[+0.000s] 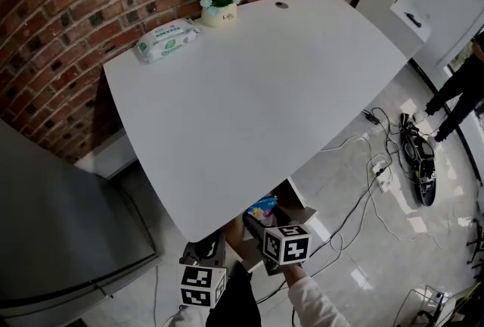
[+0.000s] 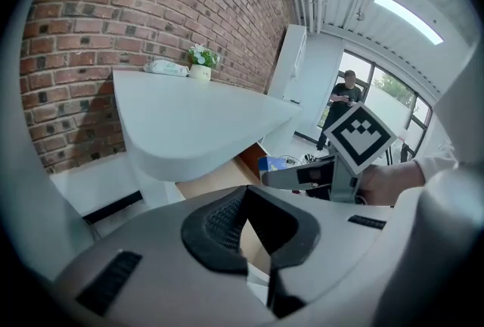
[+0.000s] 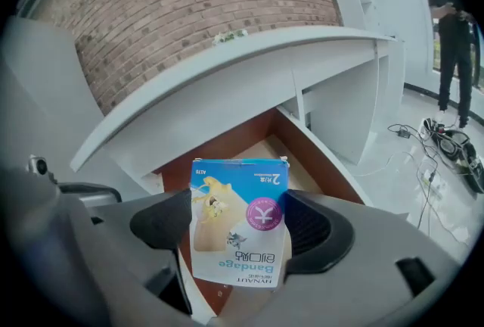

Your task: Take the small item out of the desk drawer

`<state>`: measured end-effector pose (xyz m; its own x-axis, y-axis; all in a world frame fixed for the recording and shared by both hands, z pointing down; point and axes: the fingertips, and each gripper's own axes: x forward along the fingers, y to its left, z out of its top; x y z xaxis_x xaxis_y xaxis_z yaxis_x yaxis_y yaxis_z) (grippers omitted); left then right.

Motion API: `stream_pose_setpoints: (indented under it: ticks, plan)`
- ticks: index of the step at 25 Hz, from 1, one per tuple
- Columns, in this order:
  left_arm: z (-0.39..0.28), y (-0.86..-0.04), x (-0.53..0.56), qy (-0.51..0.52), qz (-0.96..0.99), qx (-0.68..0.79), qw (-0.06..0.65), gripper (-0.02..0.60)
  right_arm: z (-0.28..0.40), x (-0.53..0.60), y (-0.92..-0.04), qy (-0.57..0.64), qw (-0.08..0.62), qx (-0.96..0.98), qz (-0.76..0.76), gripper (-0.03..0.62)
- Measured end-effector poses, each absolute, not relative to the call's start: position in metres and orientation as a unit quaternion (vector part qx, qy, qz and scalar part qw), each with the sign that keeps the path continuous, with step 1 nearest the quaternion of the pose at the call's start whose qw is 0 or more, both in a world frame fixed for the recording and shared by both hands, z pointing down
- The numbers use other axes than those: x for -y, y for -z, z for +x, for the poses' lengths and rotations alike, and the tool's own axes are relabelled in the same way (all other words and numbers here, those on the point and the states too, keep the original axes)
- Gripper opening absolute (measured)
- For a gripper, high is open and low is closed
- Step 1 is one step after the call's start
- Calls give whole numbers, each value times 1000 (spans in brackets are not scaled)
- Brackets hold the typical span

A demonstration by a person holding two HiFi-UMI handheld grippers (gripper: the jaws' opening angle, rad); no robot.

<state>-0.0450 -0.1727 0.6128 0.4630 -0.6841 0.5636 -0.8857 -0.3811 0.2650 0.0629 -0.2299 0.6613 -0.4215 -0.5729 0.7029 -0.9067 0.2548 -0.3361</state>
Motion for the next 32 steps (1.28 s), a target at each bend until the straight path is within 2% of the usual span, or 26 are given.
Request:
stream_pose_setpoints:
  ticks: [7,11,19,32]
  plan:
    - [-36,-591,168,-179,823,467,270,15,76,212,-607,-374,156,761,507,399]
    - [-27,-574,161,-158,825,459,289,15,84,200,-580,-366,140,762,515,399]
    - [-12,-536,149,-171,846,445,241,15,98,172,-527,-359,102,763,527,399]
    - [-30,-463,144,-157,856,457,184,15,101,136,-423,-309,38,786,534,399]
